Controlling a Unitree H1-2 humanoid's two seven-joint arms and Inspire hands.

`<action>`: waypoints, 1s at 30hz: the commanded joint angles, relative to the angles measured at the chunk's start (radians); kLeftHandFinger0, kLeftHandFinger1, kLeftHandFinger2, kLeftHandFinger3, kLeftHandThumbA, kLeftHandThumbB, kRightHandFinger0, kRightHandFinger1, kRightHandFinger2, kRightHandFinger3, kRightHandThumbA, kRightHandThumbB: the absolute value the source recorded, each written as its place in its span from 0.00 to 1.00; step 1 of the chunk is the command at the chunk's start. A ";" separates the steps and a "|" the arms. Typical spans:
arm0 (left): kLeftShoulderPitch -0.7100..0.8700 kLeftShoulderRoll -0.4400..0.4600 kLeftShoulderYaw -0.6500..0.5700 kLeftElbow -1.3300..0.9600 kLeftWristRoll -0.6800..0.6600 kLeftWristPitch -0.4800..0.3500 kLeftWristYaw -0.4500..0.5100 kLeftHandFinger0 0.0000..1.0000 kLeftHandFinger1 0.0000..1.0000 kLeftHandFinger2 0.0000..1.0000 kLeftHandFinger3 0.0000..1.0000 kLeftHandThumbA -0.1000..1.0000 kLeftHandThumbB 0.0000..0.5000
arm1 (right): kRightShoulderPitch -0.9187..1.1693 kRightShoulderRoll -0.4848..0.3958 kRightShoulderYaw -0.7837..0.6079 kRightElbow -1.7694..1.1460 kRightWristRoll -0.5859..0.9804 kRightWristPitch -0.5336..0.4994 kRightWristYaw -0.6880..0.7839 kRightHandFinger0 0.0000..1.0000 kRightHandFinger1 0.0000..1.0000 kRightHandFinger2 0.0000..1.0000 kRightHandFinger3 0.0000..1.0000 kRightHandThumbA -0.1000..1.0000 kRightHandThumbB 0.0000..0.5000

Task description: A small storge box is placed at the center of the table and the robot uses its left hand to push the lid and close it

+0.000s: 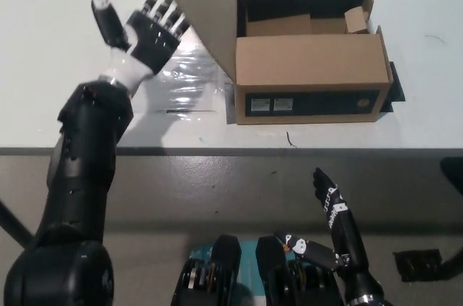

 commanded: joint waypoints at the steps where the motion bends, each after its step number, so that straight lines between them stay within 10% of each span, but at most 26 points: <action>1: -0.060 -0.004 -0.069 -0.103 0.108 -0.026 -0.013 1.00 1.00 1.00 1.00 1.00 0.89 | -0.022 -0.004 0.015 -0.036 0.001 -0.051 0.011 1.00 1.00 1.00 1.00 1.00 0.61; 12: -0.102 -0.034 -0.338 -0.084 0.378 -0.098 0.032 1.00 1.00 1.00 1.00 1.00 0.82 | -0.025 -0.007 0.024 -0.037 -0.002 -0.051 0.021 1.00 1.00 1.00 1.00 1.00 0.64; 30: -0.010 -0.091 -0.375 0.029 0.475 -0.182 -0.019 1.00 1.00 1.00 1.00 1.00 0.85 | -0.041 -0.021 0.034 -0.048 -0.009 -0.051 0.040 1.00 1.00 1.00 1.00 1.00 0.64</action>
